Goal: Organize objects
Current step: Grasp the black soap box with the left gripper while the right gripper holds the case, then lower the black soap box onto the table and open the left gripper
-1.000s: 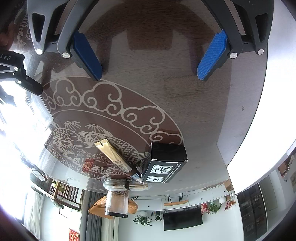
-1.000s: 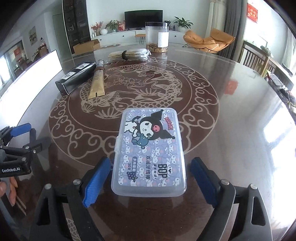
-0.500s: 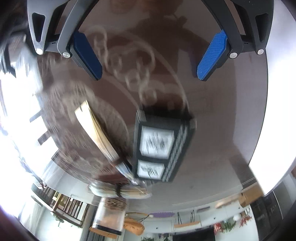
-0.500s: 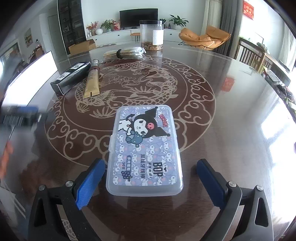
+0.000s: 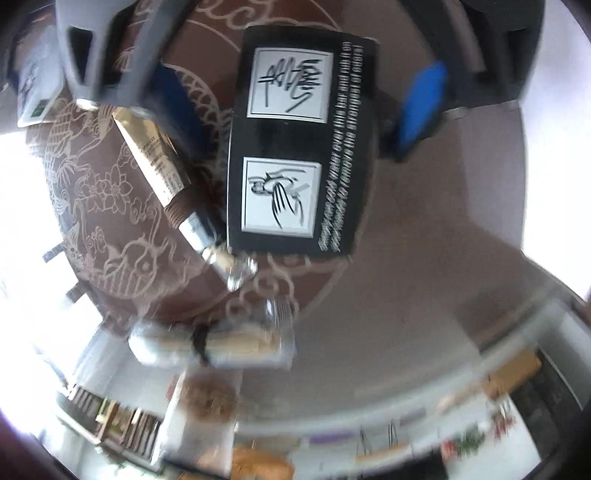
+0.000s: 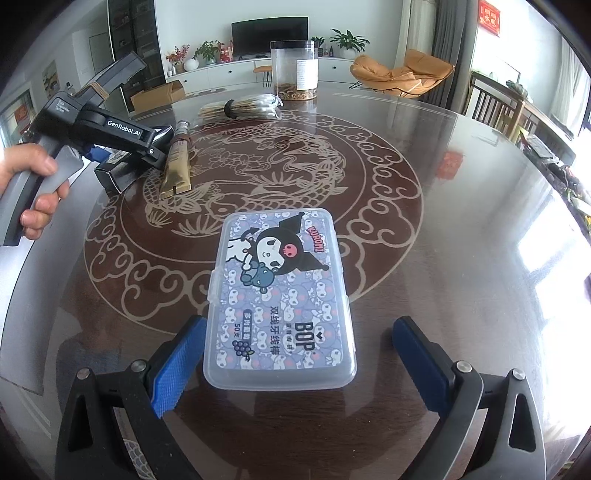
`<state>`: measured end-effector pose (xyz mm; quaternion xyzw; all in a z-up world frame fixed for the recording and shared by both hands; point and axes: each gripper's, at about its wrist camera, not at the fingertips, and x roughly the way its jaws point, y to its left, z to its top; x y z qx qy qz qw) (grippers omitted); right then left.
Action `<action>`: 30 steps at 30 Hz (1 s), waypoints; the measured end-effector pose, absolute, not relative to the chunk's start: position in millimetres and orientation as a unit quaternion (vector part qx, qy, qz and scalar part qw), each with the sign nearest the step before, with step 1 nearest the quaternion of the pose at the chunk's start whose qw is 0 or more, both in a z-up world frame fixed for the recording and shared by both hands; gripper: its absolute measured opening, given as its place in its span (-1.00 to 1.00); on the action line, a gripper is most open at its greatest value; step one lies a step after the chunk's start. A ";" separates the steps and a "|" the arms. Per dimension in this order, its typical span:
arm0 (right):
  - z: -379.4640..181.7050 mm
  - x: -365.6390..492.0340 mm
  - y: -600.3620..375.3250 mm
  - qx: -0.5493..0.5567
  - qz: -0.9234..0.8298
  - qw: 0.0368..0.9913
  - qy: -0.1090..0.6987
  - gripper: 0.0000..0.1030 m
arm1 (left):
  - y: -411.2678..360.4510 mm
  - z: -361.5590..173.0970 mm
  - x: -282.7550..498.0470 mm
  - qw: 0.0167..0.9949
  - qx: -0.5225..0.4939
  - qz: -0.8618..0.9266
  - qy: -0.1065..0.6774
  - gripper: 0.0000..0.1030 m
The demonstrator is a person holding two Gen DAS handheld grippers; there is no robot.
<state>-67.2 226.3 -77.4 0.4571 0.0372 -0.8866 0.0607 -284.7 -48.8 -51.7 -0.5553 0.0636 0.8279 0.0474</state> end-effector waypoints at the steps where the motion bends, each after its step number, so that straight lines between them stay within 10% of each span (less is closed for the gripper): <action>1: -77.5 -67.2 226.3 0.457 -0.887 0.061 0.037 0.93 | -50.2 -48.6 -280.1 0.051 -0.546 0.834 0.060 0.14; 16: -77.5 -66.9 228.5 0.457 -0.887 0.056 0.035 0.93 | -36.1 -59.6 -61.2 0.008 -0.484 0.875 0.004 0.17; 20: -77.3 -66.8 229.0 0.457 -0.887 0.055 0.034 0.93 | -26.5 -67.9 -44.1 0.034 -0.482 0.875 0.023 1.00; 30: -77.2 -66.8 231.9 0.457 -0.888 0.046 0.029 0.93 | -27.8 -70.1 -54.7 0.028 -0.475 0.879 0.013 1.00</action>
